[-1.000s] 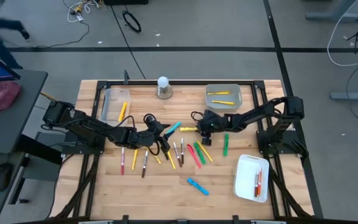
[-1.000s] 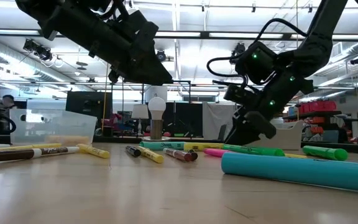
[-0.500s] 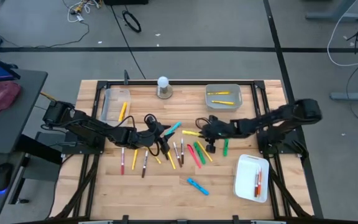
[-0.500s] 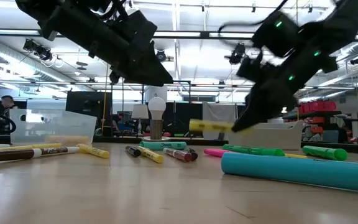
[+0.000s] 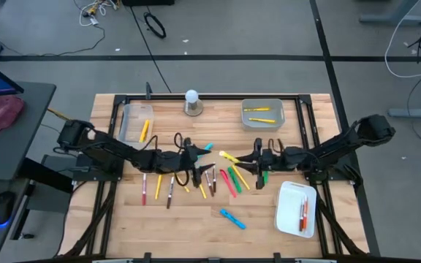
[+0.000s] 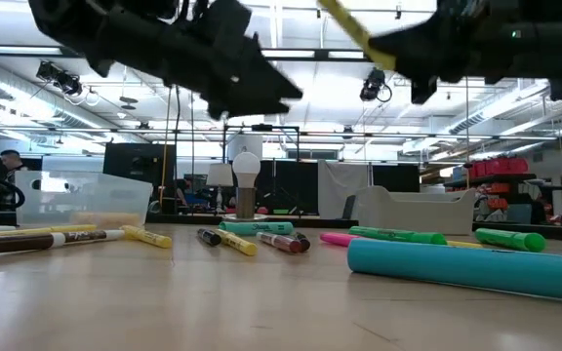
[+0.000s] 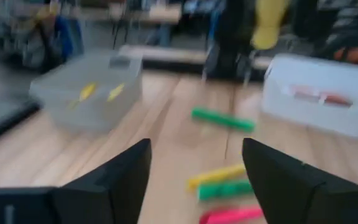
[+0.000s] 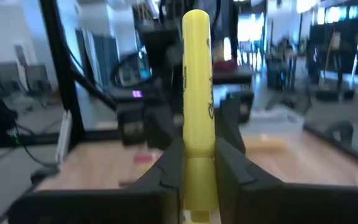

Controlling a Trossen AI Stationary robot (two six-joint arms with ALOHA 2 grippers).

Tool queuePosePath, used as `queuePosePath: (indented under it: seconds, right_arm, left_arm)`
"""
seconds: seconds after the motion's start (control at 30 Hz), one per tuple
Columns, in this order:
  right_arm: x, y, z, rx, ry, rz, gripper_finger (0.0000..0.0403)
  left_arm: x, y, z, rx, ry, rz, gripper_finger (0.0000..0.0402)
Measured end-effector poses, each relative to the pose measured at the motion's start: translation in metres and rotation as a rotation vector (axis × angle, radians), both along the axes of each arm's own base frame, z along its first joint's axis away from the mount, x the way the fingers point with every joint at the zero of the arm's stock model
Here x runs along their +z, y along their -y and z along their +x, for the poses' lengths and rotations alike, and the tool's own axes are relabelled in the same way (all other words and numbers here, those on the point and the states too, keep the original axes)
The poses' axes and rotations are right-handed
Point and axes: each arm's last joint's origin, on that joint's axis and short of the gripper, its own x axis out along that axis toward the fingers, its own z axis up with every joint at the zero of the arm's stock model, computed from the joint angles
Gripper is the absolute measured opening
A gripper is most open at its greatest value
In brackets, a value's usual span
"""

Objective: Pick & Place Markers
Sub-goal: Put the light yellow highlighter into the transparent bin

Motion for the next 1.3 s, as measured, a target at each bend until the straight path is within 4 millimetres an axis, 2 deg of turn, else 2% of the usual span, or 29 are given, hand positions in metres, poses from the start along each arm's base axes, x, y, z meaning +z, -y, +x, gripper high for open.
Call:
queuePosePath:
  seconds: [0.13,0.3,0.43,0.67,0.77,0.9,1.17,1.3]
  right_arm:
    - [0.003,-0.004,-0.001,0.017,0.034,-0.009,0.0047]
    - [0.002,-0.004,-0.001,0.020,0.031,-0.009,0.0047]
    - [0.003,-0.004,-0.001,0.020,0.037,-0.008,0.0047]
    - [0.003,-0.004,-0.001,0.019,0.039,-0.010,0.0047]
    - [0.003,-0.004,-0.001,0.018,0.038,-0.019,0.0047]
    - [0.003,-0.004,-0.001,0.018,0.037,-0.019,0.0047]
    - [0.003,-0.004,0.000,0.018,0.030,-0.029,0.0047]
    - [0.001,-0.004,0.000,0.018,0.016,-0.032,0.0061]
  left_arm:
    - [0.000,0.006,0.010,-0.063,0.173,0.085,0.0284]
    - [0.004,0.007,0.014,-0.139,0.426,0.087,0.0275]
    - [0.004,0.003,0.017,-0.138,0.476,0.080,0.0259]
    - [0.018,0.001,0.042,-0.156,0.547,0.072,0.0244]
    - [0.022,0.001,0.047,-0.152,0.560,0.072,0.0233]
    - [0.023,0.002,0.048,-0.153,0.552,0.073,0.0196]
    - [0.029,-0.003,0.055,-0.251,0.569,0.044,0.0084]
    - [0.028,-0.004,0.055,-0.274,0.564,0.044,0.0074]
